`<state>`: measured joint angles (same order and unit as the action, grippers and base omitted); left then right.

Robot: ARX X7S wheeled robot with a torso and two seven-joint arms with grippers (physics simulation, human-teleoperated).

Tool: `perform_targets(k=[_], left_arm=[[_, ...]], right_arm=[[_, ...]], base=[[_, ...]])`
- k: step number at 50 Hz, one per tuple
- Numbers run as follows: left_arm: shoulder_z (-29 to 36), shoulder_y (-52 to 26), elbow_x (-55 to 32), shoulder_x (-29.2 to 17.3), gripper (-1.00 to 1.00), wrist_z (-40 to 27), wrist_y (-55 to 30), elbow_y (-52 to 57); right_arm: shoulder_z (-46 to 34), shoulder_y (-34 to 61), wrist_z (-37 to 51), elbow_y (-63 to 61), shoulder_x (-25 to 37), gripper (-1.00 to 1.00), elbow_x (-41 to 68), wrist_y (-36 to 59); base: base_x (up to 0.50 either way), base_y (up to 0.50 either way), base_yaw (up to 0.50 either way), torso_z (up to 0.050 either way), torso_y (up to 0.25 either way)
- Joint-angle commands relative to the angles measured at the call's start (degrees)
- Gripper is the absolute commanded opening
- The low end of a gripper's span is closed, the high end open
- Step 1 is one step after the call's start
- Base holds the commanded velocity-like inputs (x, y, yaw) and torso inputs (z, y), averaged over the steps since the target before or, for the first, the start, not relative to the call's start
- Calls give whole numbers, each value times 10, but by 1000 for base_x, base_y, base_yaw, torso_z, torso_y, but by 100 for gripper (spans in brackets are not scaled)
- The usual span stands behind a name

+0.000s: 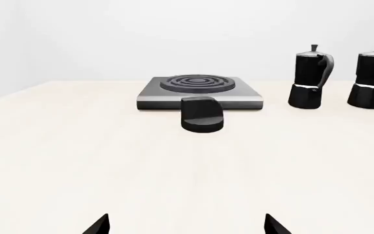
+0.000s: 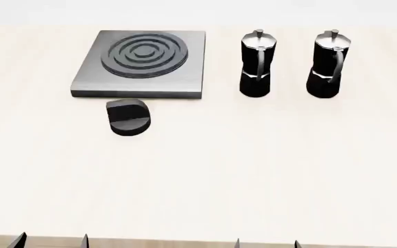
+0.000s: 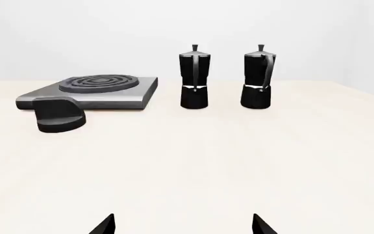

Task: Turn off the stove.

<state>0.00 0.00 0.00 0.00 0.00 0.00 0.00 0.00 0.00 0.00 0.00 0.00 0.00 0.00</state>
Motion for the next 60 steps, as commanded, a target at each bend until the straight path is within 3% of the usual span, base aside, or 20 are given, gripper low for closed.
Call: perform_targets(k=[1, 28, 34, 38, 60], left_arm=[[12, 2, -10, -9, 100, -9, 0, 2], [39, 2, -42, -42, 100, -55, 18, 15], [36, 13, -57, -47, 100, -61, 15, 47], [50, 24, -12, -54, 100, -87, 4, 82], [62, 61, -30, -83, 100, -94, -73, 243]], right_arm=[[-13, 0, 12, 1, 9, 100, 5, 3], [-50, -7, 46, -55, 47, 100, 40, 50], [-51, -13, 57, -99, 55, 100, 39, 68], [-46, -18, 63, -144, 62, 100, 48, 93], [-29, -29, 98, -301, 85, 100, 69, 183]], base=[[0, 0, 0, 0, 0], [0, 0, 0, 0, 0], [0, 0, 0, 0, 0], [0, 0, 0, 0, 0], [0, 0, 0, 0, 0]])
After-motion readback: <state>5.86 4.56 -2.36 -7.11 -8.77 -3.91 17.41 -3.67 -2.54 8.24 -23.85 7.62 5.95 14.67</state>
